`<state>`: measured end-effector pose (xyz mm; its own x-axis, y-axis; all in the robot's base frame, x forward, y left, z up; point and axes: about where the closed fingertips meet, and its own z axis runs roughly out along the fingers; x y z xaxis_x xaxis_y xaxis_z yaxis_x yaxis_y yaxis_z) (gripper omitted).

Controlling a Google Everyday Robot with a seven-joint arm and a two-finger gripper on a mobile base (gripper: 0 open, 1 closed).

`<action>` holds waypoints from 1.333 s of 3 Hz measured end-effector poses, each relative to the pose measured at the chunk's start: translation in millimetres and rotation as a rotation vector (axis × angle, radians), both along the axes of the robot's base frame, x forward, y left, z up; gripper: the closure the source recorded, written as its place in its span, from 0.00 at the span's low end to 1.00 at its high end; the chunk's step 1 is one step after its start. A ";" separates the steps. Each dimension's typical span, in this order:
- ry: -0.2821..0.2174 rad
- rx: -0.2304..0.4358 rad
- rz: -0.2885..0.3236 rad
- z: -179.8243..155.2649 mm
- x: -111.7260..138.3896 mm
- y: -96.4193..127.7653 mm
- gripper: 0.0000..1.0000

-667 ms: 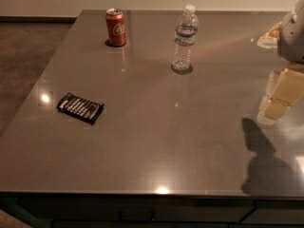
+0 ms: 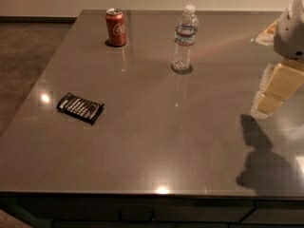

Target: Move water bottle near rxbar chocolate

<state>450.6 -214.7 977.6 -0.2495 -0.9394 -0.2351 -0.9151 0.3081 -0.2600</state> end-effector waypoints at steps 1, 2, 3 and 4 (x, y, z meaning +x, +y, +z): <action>-0.060 0.067 -0.075 -0.2 35.7 4.4 0.00; -0.137 0.147 -0.141 1.5 75.1 9.6 0.00; -0.217 0.233 -0.219 0.5 113.9 12.9 0.00; -0.281 0.324 -0.301 -6.2 153.0 15.2 0.00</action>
Offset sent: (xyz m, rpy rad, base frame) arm 0.1295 0.0123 0.0062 0.2561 -0.2465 -0.2308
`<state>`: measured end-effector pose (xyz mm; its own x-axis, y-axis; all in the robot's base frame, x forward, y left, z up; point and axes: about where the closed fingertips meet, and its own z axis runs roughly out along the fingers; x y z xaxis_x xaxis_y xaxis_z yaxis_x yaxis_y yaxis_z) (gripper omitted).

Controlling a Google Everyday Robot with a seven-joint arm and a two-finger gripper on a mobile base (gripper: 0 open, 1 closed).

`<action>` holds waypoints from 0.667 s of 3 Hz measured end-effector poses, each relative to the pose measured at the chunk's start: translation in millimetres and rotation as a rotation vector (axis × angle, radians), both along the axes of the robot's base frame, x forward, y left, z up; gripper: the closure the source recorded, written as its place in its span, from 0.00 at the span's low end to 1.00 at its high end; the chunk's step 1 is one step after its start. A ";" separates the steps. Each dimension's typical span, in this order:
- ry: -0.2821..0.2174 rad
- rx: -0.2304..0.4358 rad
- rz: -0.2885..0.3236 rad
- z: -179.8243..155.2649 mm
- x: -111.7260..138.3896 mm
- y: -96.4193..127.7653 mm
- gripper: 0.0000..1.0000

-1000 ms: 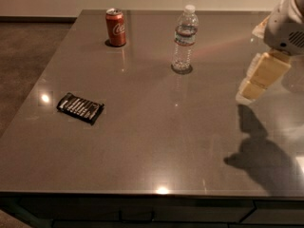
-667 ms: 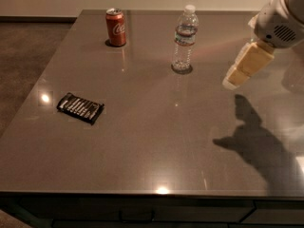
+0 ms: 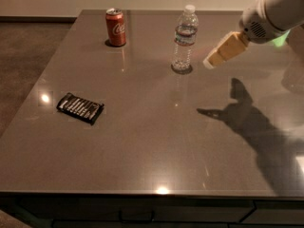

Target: Move water bottle near rxbar chocolate

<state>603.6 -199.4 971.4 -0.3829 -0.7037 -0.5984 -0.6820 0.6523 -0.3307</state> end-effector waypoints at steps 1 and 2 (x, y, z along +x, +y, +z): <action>-0.039 0.068 -0.053 -6.3 32.8 6.1 0.00; -0.049 0.142 -0.068 -12.4 60.5 19.6 0.00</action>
Offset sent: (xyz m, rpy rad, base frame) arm 0.0957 0.0328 -0.0196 0.2372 -0.0591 -0.0892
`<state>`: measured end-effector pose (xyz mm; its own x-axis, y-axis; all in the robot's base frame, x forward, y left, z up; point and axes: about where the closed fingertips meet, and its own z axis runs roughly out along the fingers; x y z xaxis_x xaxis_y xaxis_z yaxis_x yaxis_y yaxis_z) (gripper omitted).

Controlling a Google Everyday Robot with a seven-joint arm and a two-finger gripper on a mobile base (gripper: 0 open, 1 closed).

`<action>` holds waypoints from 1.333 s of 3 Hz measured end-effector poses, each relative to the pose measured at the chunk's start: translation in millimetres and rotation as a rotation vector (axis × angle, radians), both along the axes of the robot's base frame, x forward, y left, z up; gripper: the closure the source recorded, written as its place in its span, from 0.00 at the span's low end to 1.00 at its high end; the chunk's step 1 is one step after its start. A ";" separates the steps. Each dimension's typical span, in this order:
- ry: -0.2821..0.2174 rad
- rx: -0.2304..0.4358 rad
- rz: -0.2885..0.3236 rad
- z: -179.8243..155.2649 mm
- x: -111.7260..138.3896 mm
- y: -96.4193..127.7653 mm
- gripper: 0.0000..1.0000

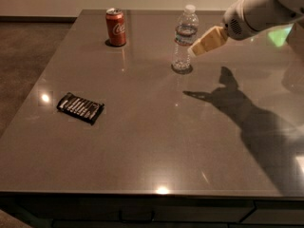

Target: Move water bottle near rxbar chocolate

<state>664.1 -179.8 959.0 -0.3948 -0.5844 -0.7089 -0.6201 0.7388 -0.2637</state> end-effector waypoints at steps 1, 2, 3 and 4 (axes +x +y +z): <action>-0.030 0.073 0.007 -2.0 27.6 19.8 0.00; -0.043 0.111 0.011 -2.2 42.9 28.7 0.00; -0.033 0.142 0.035 -3.5 55.3 45.1 0.00; -0.015 0.160 0.059 -5.2 62.1 56.5 0.17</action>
Offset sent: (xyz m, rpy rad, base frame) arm 0.0610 0.0351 0.0005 0.1568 -0.0637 0.0082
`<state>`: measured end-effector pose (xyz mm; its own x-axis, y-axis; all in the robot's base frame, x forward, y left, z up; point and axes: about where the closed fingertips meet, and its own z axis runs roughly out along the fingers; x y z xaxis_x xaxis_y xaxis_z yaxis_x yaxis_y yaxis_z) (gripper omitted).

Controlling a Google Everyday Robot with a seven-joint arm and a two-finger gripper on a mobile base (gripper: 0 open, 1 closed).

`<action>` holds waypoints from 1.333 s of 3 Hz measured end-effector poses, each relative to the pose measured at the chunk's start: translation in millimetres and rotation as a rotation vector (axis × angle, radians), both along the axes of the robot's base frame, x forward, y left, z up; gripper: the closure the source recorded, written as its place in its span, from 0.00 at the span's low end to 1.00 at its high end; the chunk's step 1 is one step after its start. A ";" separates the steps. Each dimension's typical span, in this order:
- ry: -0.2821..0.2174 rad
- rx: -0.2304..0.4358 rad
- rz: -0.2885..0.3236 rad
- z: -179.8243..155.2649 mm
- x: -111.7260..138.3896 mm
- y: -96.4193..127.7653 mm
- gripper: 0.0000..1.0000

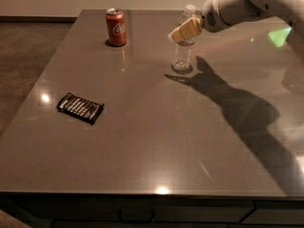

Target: Move water bottle near rxbar chocolate

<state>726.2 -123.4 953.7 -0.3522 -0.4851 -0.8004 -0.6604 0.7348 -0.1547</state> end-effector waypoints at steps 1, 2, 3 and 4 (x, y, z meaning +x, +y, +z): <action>0.015 0.011 0.027 -2.4 1.1 9.6 0.41; 0.025 0.004 0.066 -3.7 -4.2 17.3 0.64; 0.023 -0.002 0.136 2.5 -22.0 28.1 0.87; 0.011 -0.002 0.236 12.7 -49.0 45.5 1.00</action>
Offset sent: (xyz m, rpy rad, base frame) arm -0.0125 0.0216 -0.0021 -0.0073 0.0328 0.1111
